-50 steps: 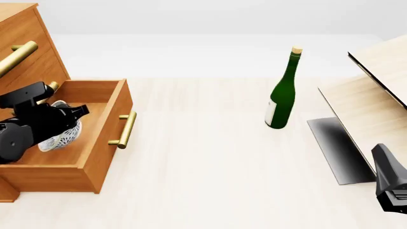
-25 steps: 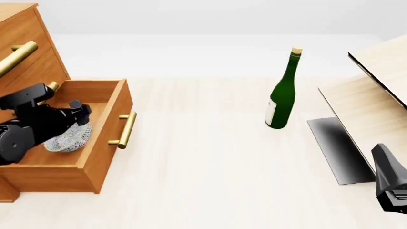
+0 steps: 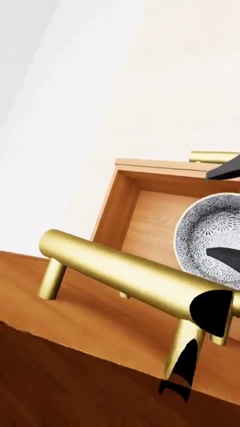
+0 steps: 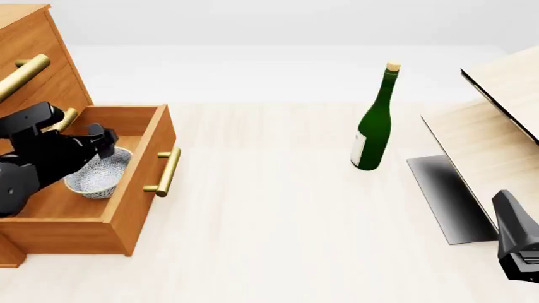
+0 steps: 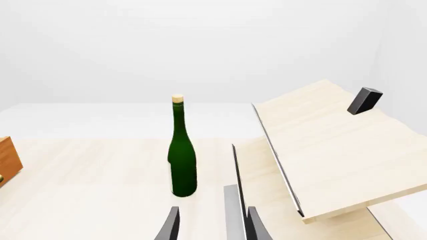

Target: Put the bowl in the bottom drawer of the cabinet.

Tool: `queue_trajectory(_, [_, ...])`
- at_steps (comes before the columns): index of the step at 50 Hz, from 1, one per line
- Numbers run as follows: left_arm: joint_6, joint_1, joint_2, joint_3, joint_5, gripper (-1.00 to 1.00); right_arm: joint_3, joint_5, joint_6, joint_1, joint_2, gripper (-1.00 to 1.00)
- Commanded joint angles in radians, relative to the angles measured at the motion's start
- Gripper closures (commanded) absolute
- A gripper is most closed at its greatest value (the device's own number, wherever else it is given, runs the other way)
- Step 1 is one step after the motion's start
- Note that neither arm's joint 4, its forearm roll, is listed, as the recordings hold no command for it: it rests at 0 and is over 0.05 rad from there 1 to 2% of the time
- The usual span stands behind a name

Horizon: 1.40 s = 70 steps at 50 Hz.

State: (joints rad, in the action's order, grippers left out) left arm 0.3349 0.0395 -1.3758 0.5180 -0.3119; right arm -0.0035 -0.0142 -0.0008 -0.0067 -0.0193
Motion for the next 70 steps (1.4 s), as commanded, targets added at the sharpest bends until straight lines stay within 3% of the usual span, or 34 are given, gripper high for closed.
queue_trajectory(1, [0.027,-0.012,0.054,-0.005,-0.015,-1.0,0.0,0.0,0.0,0.0,0.0,-1.0])
queue_trajectory(4, [0.06,-0.034,0.053,-0.039,-0.101,-1.0,0.0,0.0,0.0,0.0,0.0,-1.0])
queue_trajectory(6, [0.046,-0.034,0.042,-0.034,-0.1,-1.0,0.0,0.0,0.0,0.0,0.0,-1.0])
queue_trajectory(23, [0.142,-0.085,0.075,-0.065,-0.204,-1.0,0.0,0.0,0.0,0.0,0.0,-1.0])
queue_trajectory(45, [0.084,-0.098,0.193,-0.056,-0.198,-1.0,0.0,0.0,0.0,0.0,0.0,-1.0])
queue_trajectory(53, [0.089,-0.109,0.173,-0.092,-0.268,-1.0,0.0,0.0,0.0,0.0,0.0,-1.0])
queue_trajectory(70, [0.058,-0.134,0.248,-0.136,-0.299,-1.0,0.0,0.0,0.0,0.0,0.0,-1.0])
